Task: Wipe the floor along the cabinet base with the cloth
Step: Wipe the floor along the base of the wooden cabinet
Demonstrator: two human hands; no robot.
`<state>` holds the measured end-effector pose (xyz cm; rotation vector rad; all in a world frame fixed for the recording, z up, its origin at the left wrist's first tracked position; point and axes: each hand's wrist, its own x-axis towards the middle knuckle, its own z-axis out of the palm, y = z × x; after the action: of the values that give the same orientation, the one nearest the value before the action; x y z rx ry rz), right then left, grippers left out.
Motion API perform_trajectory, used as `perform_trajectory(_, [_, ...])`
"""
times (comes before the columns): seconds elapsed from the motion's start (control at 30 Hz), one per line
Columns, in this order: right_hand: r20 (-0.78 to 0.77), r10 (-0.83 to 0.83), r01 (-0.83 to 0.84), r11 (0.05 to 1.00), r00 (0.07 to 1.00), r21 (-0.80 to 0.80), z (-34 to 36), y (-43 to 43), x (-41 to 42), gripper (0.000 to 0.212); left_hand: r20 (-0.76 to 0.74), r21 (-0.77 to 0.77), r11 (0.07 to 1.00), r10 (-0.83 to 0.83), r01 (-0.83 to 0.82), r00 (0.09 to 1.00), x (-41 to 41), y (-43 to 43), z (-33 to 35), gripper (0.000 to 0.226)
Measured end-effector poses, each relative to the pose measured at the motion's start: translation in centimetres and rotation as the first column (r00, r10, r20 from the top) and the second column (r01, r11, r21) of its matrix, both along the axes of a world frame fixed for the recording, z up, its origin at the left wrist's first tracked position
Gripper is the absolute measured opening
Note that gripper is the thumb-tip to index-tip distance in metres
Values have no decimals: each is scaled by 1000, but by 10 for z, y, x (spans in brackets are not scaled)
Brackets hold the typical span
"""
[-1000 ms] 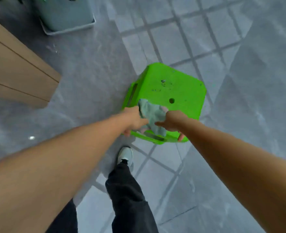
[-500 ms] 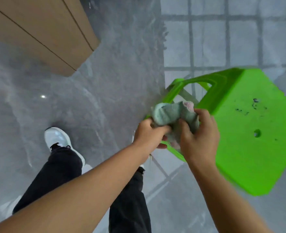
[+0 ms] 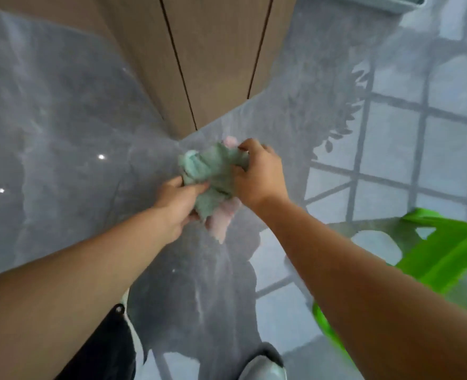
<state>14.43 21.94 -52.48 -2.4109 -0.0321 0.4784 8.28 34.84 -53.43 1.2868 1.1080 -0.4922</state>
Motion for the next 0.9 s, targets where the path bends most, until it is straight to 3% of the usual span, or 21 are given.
perform_trajectory(0.07, [6, -1, 1, 998, 1000, -62, -38, 12, 30, 39, 71, 64, 998, -15, 11, 997, 19, 19, -43, 13])
perform_trajectory(0.13, [89, 59, -42, 981, 994, -188, -62, 20, 51, 41, 58, 328, 913, -275, 242, 960, 29, 46, -73, 31])
perform_trajectory(0.2, [165, 242, -187, 938, 956, -292, -75, 30, 62, 43, -170, 639, 570, -550, 516, 818, 22, 78, -86, 54])
perform_trajectory(0.23, [163, 345, -281, 904, 924, -321, -81, 34, 62, 45, -287, 702, 415, -580, 579, 763, 13, 94, -89, 66])
perform_trajectory(0.27, [139, 423, -363, 875, 895, -321, -87, 40, 59, 48, -356, 720, 336, -571, 607, 739, 1, 109, -94, 76])
perform_trajectory(0.3, [106, 462, -414, 858, 880, -305, -92, 46, 55, 51, -391, 719, 316, -553, 620, 736, -13, 122, -99, 84])
perform_trajectory(0.43, [-82, 448, -442, 807, 890, -391, -107, 82, 31, 69, -445, 611, 460, -472, 644, 761, -66, 137, -104, 105])
perform_trajectory(0.53, [-174, 637, -638, 632, 751, -441, -114, 106, 8, 72, -491, 536, 503, -467, 678, 735, -73, 125, -103, 130])
perform_trajectory(0.63, [-116, 763, -734, 551, 635, -397, -125, 94, 10, 64, -503, 496, 547, -452, 674, 737, -70, 118, -108, 146])
perform_trajectory(0.73, [-61, 890, -815, 384, 452, -435, -131, 42, 50, 59, -504, 487, 562, -443, 668, 741, -70, 121, -119, 151])
perform_trajectory(0.77, [-55, 886, -787, 378, 460, -487, -133, 19, 70, 59, -508, 481, 562, -447, 673, 736, -69, 123, -121, 150])
perform_trajectory(0.8, [-58, 841, -725, 426, 537, -541, -134, -3, 92, 61, -507, 471, 570, -449, 673, 735, -68, 125, -121, 148])
perform_trajectory(0.83, [-69, 742, -630, 512, 667, -584, -133, -24, 111, 63, -500, 462, 582, -452, 669, 739, -67, 126, -120, 146])
perform_trajectory(0.9, [-107, 370, -356, 714, 923, -603, -126, -49, 139, 69, -478, 465, 585, -465, 664, 745, -65, 124, -118, 146])
